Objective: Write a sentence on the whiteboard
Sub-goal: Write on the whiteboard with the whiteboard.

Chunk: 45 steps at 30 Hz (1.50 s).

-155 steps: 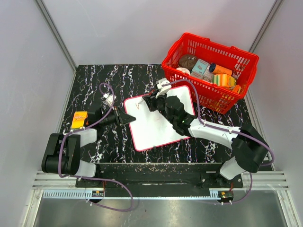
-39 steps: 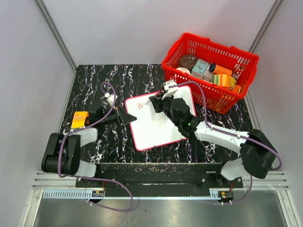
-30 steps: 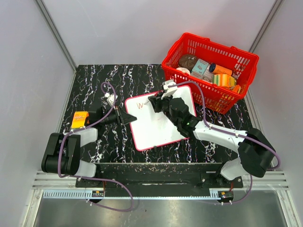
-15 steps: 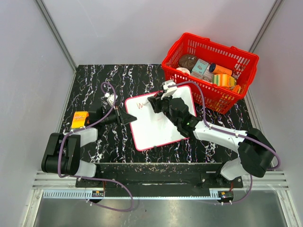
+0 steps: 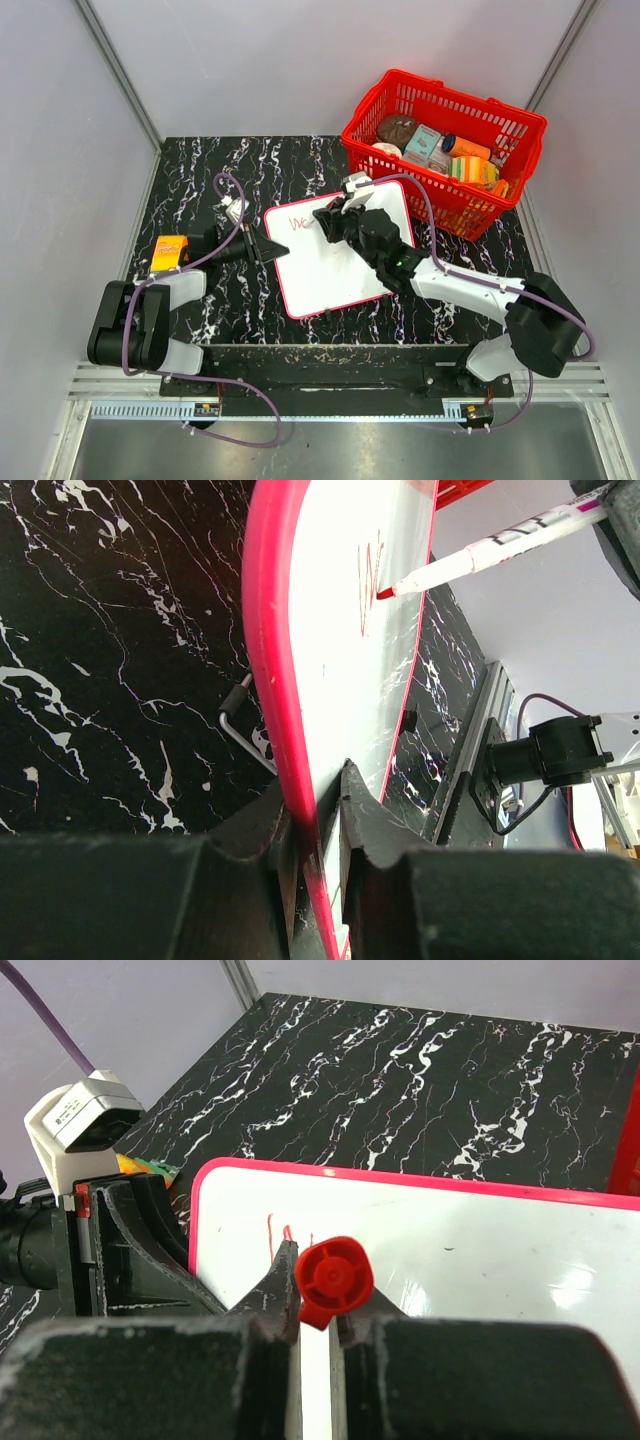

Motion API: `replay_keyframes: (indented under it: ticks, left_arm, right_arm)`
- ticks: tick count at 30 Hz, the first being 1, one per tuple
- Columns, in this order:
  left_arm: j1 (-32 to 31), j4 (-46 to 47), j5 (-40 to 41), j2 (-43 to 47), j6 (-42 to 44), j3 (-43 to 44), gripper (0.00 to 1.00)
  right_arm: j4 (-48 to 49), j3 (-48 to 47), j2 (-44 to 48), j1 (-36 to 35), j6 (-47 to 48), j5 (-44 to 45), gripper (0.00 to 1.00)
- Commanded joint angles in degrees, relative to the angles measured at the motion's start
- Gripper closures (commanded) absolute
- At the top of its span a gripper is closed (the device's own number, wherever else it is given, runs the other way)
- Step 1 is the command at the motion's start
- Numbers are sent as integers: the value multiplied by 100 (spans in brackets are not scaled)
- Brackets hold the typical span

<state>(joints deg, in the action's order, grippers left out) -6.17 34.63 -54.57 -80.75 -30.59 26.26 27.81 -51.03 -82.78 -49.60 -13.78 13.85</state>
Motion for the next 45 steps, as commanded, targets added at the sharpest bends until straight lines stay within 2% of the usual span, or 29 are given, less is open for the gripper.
replay_keyframes:
  ticks: [1, 10, 24, 45]
  left_arm:
    - [-138, -62, 675, -55, 1020, 63, 100]
    - [-147, -79, 667, -55, 1029, 72, 100]
    - [-156, -97, 675, -55, 1046, 81, 100]
    - [-165, -132, 702, -46, 1064, 90, 100]
  right_arm:
    - [-74, 66, 201, 21, 33, 135, 100]
    - [-39, -118, 113, 30, 60, 505, 100]
    - [128, -329, -18, 47, 148, 628, 100]
    - [-144, -65, 157, 56, 104, 294, 100]
